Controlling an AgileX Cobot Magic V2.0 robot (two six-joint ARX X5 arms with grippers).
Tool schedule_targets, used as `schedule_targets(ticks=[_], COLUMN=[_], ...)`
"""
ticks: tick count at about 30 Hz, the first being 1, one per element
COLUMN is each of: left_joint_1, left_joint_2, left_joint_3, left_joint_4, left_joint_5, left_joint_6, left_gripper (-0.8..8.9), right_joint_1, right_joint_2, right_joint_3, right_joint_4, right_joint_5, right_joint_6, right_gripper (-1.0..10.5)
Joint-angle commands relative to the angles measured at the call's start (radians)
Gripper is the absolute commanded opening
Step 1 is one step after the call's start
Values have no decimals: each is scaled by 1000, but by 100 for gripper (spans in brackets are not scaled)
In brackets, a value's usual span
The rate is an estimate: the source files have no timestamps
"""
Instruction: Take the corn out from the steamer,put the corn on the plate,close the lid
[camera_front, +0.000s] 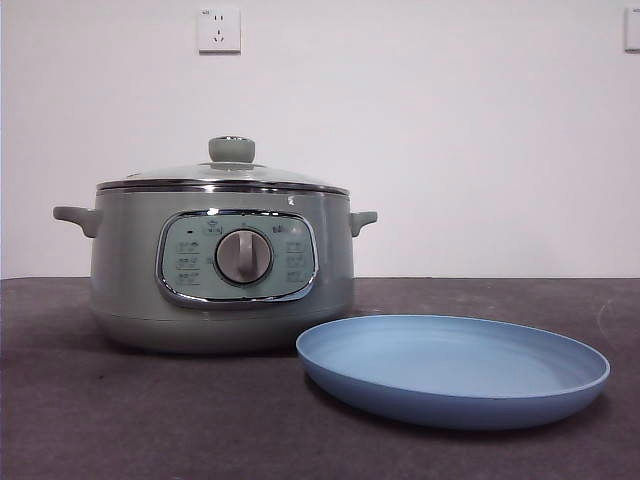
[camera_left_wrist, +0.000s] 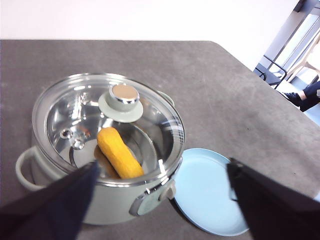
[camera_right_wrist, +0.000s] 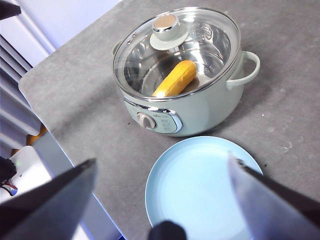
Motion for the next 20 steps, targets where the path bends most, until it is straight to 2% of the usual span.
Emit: schedule_targets(ticks=[1, 7, 10, 20], left_joint_1=[-14, -76, -117, -257], left_joint_2=[31, 140, 217, 473], left_joint_3=[3, 3, 3, 6], left_joint_4=[37, 175, 292, 583], left_joint_5=[3, -2, -18, -238], left_joint_6=[15, 7, -40, -29], left_gripper=[534, 534, 534, 534], right_joint_1=[2, 2, 2, 2], right_joint_2=[0, 0, 0, 0], right_joint_3=[1, 1, 1, 1], right_joint_4=[3, 3, 3, 3], right_joint_5=[1, 1, 1, 2], right_joint_6=[13, 13, 13, 19], right_gripper=[599, 599, 599, 599])
